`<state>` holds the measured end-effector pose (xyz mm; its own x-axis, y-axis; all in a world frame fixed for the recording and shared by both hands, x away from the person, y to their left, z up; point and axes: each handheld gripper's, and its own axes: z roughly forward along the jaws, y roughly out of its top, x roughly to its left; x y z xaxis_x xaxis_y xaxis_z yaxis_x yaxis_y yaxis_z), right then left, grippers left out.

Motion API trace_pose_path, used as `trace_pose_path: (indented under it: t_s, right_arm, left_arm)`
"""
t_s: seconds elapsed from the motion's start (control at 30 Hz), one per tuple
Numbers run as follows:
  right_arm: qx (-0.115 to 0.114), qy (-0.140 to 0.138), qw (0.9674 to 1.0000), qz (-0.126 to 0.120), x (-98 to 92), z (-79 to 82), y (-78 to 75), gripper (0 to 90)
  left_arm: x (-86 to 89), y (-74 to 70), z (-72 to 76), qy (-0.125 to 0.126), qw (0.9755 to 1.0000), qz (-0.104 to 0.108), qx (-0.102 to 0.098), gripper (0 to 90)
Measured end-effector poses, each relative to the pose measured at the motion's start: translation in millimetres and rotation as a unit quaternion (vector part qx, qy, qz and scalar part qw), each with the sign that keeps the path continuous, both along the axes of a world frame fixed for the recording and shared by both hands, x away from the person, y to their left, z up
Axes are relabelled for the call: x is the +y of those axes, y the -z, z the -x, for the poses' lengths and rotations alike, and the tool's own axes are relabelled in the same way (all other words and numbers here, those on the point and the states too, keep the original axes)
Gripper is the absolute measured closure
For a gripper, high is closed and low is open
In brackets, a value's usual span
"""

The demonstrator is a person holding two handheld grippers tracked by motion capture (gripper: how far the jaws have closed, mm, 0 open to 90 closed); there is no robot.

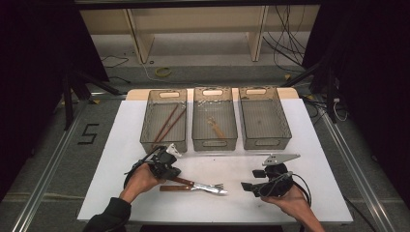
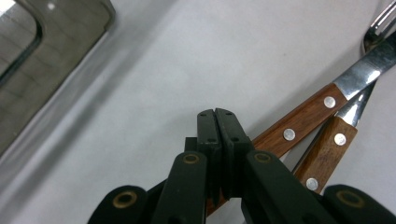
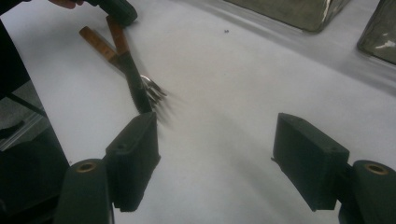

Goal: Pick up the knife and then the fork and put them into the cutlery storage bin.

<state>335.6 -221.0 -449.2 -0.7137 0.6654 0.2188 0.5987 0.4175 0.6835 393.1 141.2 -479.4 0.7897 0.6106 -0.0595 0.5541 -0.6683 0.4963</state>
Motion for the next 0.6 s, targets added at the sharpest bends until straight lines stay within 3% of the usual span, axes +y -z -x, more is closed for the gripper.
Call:
trace_pose_path:
  t_s: [0.37, 0.6]
  right_arm:
    - [0.000, 0.000, 1.0000, 0.000, -1.0, 0.9, -0.3, 31.7]
    - [-0.001, 0.003, 1.0000, -0.002, -3.3, 1.5, -0.9, 31.6]
  left_arm:
    - [4.7, -1.2, 20.4, 0.006, 0.9998, -0.009, 0.019, 87.9]
    - [3.4, -3.0, 30.7, 0.026, 0.9991, -0.023, 0.027, 87.6]
